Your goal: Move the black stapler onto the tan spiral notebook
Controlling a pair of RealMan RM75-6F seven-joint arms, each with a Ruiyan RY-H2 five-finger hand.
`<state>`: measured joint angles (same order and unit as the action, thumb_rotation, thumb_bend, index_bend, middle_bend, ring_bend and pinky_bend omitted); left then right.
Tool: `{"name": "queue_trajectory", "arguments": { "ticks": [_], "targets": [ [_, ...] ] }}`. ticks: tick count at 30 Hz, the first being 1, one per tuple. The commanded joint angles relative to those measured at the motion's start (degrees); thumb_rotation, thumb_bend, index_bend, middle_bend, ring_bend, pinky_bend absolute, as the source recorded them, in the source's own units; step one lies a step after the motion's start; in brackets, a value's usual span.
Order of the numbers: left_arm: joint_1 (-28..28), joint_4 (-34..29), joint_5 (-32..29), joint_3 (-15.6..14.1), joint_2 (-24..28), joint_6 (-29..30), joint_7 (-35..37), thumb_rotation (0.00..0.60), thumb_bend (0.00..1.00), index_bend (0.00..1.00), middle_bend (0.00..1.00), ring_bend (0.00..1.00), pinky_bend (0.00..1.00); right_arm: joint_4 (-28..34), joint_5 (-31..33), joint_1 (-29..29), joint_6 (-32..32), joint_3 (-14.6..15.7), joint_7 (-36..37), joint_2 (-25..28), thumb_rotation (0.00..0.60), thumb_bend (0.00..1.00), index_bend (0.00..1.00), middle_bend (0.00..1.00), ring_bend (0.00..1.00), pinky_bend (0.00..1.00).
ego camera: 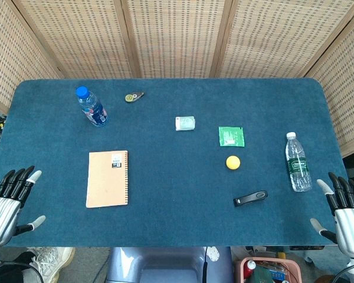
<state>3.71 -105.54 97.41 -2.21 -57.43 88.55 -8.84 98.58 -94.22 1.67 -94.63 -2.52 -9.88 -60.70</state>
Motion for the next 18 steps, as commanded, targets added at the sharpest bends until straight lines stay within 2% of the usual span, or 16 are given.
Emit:
{"name": "queue_trajectory", "arguments": {
  "ticks": [1,6,11,18],
  "targets": [
    [0.03,-0.04,0.01,-0.04,0.17,-0.13,0.26,0.600,0.00,0.00,0.00,0.00,0.00,-0.17,-0.30,-0.02,-0.35,-0.10,0.34,-0.11,0.600,0.00,0.00,0.00,0.00,0.00],
    [0.10,-0.23,-0.62,0.02,0.24,-0.65,0.27,0.600,0.00,0.00,0.00,0.00,0.00,-0.34,-1.70,-1.33,2.17,1.03,5.07,-0.03,0.600,0.00,0.00,0.00,0.00,0.00],
    [0.42,-0.33,-2.20,0.69,0.13,-1.35,-0.06,0.600,0.00,0.00,0.00,0.00,0.00,-3.87,-5.36,-5.36,7.00,1.34,4.80,-1.69,0.600,0.00,0.00,0.00,0.00,0.00],
    [2.71,-0.46,-5.81,1.91,-0.03,-5.91,-1.50,0.600,0.00,0.00,0.00,0.00,0.00,-12.14,-10.62,-16.09,20.95,1.78,4.83,-6.97,0.600,0.00,0.00,0.00,0.00,0.00]
  ]
}}
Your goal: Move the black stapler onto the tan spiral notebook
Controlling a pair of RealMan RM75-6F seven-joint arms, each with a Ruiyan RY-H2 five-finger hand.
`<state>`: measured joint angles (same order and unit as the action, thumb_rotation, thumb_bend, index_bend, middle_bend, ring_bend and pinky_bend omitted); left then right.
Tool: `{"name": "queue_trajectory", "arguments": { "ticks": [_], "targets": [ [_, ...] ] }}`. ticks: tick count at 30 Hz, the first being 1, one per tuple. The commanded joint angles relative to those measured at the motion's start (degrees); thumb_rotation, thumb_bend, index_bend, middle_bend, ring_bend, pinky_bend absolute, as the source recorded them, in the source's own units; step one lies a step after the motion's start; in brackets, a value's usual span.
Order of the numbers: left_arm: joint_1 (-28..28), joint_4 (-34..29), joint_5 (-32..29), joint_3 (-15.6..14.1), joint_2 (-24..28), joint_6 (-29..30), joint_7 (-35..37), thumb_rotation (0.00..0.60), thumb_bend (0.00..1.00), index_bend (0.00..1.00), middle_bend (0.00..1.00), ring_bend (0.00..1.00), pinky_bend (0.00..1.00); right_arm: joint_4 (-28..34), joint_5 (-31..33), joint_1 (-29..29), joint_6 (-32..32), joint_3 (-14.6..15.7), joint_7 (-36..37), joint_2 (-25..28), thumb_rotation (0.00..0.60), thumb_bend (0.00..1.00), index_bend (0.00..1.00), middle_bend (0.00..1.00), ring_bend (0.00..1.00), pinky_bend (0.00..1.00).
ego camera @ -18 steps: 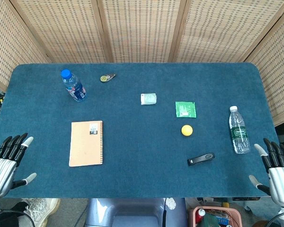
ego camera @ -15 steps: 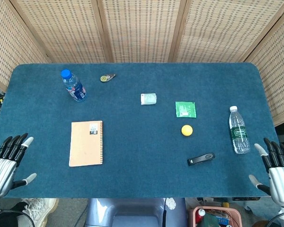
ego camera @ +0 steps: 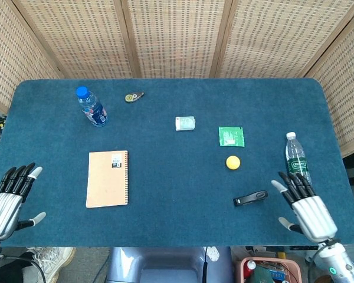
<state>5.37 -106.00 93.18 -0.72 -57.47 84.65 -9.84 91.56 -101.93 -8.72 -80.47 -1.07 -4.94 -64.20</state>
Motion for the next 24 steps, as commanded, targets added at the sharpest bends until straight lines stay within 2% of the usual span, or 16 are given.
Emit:
{"name": "queue_trajectory", "arguments": {
  "ticks": [1,7,16,18,21,24],
  "targets": [
    [1.24,-0.07,-2.26,0.57,0.01,-2.52,-0.59,0.600,0.00,0.00,0.00,0.00,0.00,-6.28,-3.08,-6.58,7.81,0.31,0.04,-4.36,0.600,0.00,0.00,0.00,0.00,0.00],
    [2.13,-0.36,-4.97,1.57,-0.63,-4.06,-2.25,0.600,0.00,0.00,0.00,0.00,0.00,-12.93,-1.47,-10.44,14.43,0.49,0.02,-9.37,0.600,0.00,0.02,0.00,0.00,0.01],
    [3.24,-0.61,-7.66,1.90,-1.35,-6.46,-4.64,0.600,0.00,0.00,0.00,0.00,0.00,-18.89,-1.33,-13.95,18.18,1.79,1.34,-14.80,0.600,0.03,0.08,0.10,0.00,0.14],
    [3.26,-0.82,-7.50,1.79,-1.30,-6.45,-4.77,0.600,0.00,0.00,0.00,0.00,0.00,-19.84,-1.04,-14.62,18.99,1.80,1.19,-15.69,0.600,0.09,0.11,0.14,0.02,0.18],
    [3.13,-0.92,-7.27,1.61,-1.28,-6.18,-4.78,0.600,0.00,0.00,0.00,0.00,0.00,-21.61,-1.11,-15.47,19.07,1.89,1.27,-17.28,0.600,0.25,0.19,0.22,0.10,0.26],
    [3.10,-0.87,-7.26,1.53,-1.27,-6.09,-4.80,0.600,0.00,0.00,0.00,0.00,0.00,-23.38,-0.92,-16.00,18.87,1.82,1.33,-18.72,0.600,0.38,0.31,0.33,0.20,0.34]
  ]
}}
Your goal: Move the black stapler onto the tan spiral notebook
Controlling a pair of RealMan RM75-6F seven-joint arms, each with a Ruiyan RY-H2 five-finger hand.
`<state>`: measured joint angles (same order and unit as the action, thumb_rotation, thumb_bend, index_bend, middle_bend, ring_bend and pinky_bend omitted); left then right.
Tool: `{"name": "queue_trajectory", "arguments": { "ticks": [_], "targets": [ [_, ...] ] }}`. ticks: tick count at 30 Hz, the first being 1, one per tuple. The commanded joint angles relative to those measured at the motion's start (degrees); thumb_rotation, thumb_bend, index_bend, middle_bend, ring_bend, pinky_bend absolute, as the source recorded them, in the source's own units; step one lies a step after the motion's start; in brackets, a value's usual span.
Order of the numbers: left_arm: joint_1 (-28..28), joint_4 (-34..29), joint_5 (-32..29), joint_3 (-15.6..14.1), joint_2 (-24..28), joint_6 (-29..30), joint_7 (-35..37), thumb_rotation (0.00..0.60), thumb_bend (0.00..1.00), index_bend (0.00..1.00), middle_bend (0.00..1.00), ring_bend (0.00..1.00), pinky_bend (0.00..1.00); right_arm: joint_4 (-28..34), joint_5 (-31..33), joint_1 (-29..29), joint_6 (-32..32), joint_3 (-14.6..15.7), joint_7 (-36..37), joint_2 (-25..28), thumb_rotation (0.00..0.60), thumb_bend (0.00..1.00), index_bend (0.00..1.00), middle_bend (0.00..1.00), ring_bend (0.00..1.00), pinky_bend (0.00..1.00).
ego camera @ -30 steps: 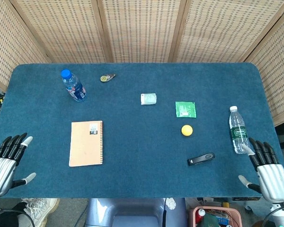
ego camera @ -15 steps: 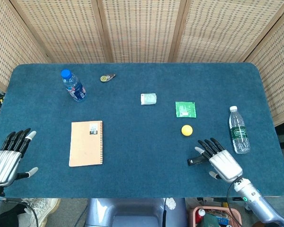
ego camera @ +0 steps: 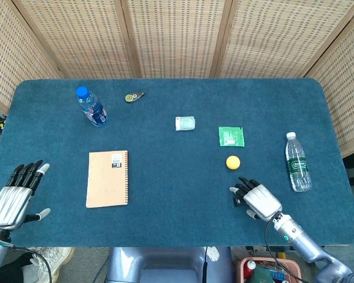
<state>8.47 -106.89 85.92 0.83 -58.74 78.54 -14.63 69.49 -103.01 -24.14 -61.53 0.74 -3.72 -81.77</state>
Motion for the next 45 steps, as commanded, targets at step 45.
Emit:
{"name": "queue_trajectory", "arguments": {
  "ticks": [45],
  "targets": [
    [5.27,1.84,-6.77,2.19,3.99,-8.95,12.07,0.600,0.00,0.00,0.00,0.00,0.00,-2.67,-1.87,-36.14,20.40,-7.76,-15.83,-16.99,0.600,0.52,0.51,0.55,0.39,0.49]
  ]
}}
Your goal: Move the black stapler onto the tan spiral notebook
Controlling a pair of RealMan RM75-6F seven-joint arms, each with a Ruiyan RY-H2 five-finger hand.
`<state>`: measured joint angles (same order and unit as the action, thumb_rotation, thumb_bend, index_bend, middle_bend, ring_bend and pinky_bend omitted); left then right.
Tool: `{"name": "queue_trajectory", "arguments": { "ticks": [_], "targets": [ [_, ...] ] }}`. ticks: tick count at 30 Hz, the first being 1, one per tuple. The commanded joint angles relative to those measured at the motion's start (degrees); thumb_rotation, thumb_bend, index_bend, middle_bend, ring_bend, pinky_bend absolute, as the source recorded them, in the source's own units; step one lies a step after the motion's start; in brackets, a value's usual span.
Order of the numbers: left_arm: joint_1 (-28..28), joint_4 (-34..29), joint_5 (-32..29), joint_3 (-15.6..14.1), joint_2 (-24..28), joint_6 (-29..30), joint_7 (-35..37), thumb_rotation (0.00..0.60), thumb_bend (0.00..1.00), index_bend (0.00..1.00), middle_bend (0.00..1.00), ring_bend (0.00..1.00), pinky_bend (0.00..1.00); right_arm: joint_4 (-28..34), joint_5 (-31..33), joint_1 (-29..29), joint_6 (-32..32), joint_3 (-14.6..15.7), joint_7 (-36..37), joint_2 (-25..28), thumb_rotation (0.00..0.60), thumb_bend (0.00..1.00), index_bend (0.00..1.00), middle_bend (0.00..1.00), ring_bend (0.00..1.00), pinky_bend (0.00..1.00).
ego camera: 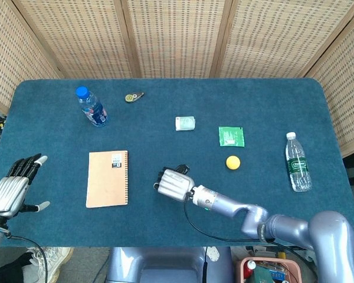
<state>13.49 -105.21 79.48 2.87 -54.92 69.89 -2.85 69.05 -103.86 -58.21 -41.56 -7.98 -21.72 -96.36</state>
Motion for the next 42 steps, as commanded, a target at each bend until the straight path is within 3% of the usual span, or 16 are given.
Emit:
{"name": "queue_trajectory", "arguments": {
  "ticks": [1,8,9,12,14,19,24,27,31,35,38,42],
  "targets": [
    [0.30,0.19,-0.43,0.17,0.20,-0.42,0.38,0.600,0.00,0.00,0.00,0.00,0.00,-2.64,-1.28,-2.56,0.28,1.15,2.62,-2.75,0.600,0.53,0.51,0.55,0.39,0.49],
    [0.87,0.34,-0.73,0.13,0.99,-1.61,2.32,0.600,0.00,0.00,0.00,0.00,0.00,-6.59,-4.52,-7.09,-1.11,4.01,8.00,-4.55,0.600,0.55,0.51,0.54,0.39,0.48],
    [0.94,0.41,-0.71,0.10,1.10,-1.76,2.58,0.600,0.00,0.00,0.00,0.00,0.00,-7.37,-5.04,-7.61,-1.86,4.44,9.04,-4.75,0.600,0.53,0.50,0.52,0.38,0.48],
    [1.14,0.65,-0.76,0.07,1.23,-2.10,3.02,0.600,0.00,0.00,0.00,0.00,0.00,-9.09,-5.73,-8.32,-3.45,5.22,10.70,-4.99,0.600,0.24,0.36,0.34,0.23,0.35],
    [1.36,0.78,-0.79,0.02,1.28,-2.53,3.28,0.600,0.00,0.00,0.00,0.00,0.00,-9.98,-5.99,-8.55,-4.15,5.73,10.85,-4.81,0.600,0.13,0.30,0.28,0.15,0.28],
    [1.86,0.94,-1.10,-0.08,1.33,-3.50,3.57,0.600,0.00,0.00,0.00,0.00,0.00,-9.27,-5.87,-7.83,-6.43,5.75,7.87,-3.09,0.600,0.06,0.27,0.26,0.13,0.26],
    [2.23,0.99,-1.37,-0.29,1.14,-4.28,3.38,0.600,0.00,0.00,0.00,0.00,0.00,-3.81,-5.07,-5.65,-9.60,5.68,5.01,2.03,0.600,0.04,0.25,0.24,0.12,0.23],
    [2.24,0.85,-1.18,-0.52,0.94,-4.23,2.96,0.600,0.00,0.00,0.00,0.00,0.00,1.48,-4.44,-2.35,-13.79,5.83,2.08,7.46,0.600,0.04,0.25,0.23,0.10,0.19],
    [1.99,0.88,-0.30,-0.80,0.53,-3.37,2.43,0.600,0.00,0.00,0.00,0.00,0.00,8.21,-2.07,4.39,-20.68,6.84,0.04,14.75,0.600,0.03,0.19,0.14,0.03,0.10],
    [2.41,2.43,2.15,-0.76,-0.21,-2.34,1.57,0.600,0.00,0.00,0.00,0.00,0.00,17.64,6.70,16.95,-31.21,7.54,-2.59,24.12,0.600,0.01,0.08,0.01,0.00,0.09],
    [3.86,6.87,6.02,0.35,-1.88,-0.36,-0.91,0.600,0.00,0.00,0.00,0.00,0.00,22.37,12.88,23.72,-36.39,7.94,-1.29,28.34,0.600,0.00,0.02,0.00,0.00,0.05],
    [8.54,18.76,16.27,1.71,-7.22,2.74,-0.82,0.600,0.00,0.00,0.00,0.00,0.00,22.40,20.10,31.61,-40.61,9.26,4.33,30.08,0.600,0.00,0.00,0.00,0.00,0.00]
  ]
}}
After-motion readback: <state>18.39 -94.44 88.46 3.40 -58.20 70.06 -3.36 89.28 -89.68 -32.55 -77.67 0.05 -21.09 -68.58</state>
